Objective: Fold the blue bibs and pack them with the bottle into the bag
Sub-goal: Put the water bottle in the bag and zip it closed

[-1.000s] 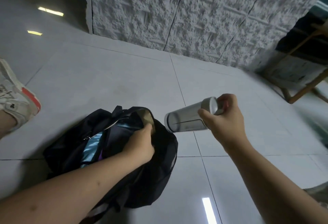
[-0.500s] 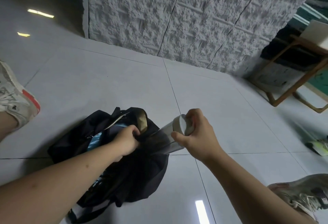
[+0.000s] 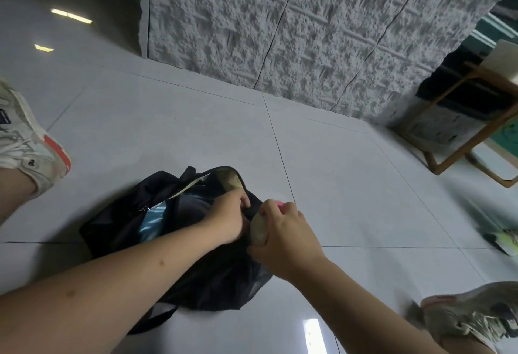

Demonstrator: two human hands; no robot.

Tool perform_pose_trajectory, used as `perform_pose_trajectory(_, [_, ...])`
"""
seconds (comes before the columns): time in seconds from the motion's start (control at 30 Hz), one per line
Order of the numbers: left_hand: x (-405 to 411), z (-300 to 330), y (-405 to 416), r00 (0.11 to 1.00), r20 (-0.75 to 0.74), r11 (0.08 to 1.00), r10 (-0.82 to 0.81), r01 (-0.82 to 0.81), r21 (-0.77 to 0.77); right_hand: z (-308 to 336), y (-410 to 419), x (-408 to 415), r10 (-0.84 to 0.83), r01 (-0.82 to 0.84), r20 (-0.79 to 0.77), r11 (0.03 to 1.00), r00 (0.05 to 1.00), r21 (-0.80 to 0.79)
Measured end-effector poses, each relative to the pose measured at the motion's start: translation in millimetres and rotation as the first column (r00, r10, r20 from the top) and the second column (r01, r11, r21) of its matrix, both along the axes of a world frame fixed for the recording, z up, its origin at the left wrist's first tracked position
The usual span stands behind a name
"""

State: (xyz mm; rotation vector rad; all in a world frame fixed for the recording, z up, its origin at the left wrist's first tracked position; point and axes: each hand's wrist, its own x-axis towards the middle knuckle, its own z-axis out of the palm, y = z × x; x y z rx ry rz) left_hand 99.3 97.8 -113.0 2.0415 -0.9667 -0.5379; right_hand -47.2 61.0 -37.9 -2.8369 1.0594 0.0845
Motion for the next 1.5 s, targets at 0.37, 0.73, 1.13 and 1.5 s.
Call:
perform_pose_trajectory(0.37, [2, 5, 5, 0.993, -0.113, 0.997, -0.038, 0.044, 0.059, -27, -20, -5, -0.059, 0.088, -0.195, 0.986, 0.979, 0.143])
perform_pose_trajectory(0.73, [-4, 3, 18, 0.923, -0.359, 0.984, -0.138, 0.169, 0.057, -18, -11, -10, -0.008, 0.021, -0.228, 0.998, 0.974, 0.051])
perform_pose_trajectory(1.13, [-11, 8, 0, 0.899, -0.371, 0.971, -0.234, 0.231, -0.054, -31, -29, -23, -0.004, 0.027, -0.264, 0.996, 0.965, 0.086])
perform_pose_trajectory(1.5, [41, 12, 50, 0.98, -0.145, 0.987, -0.134, 0.145, 0.068, -8, -10, 26, -0.198, 0.185, 0.24, 0.98, 0.95, 0.076])
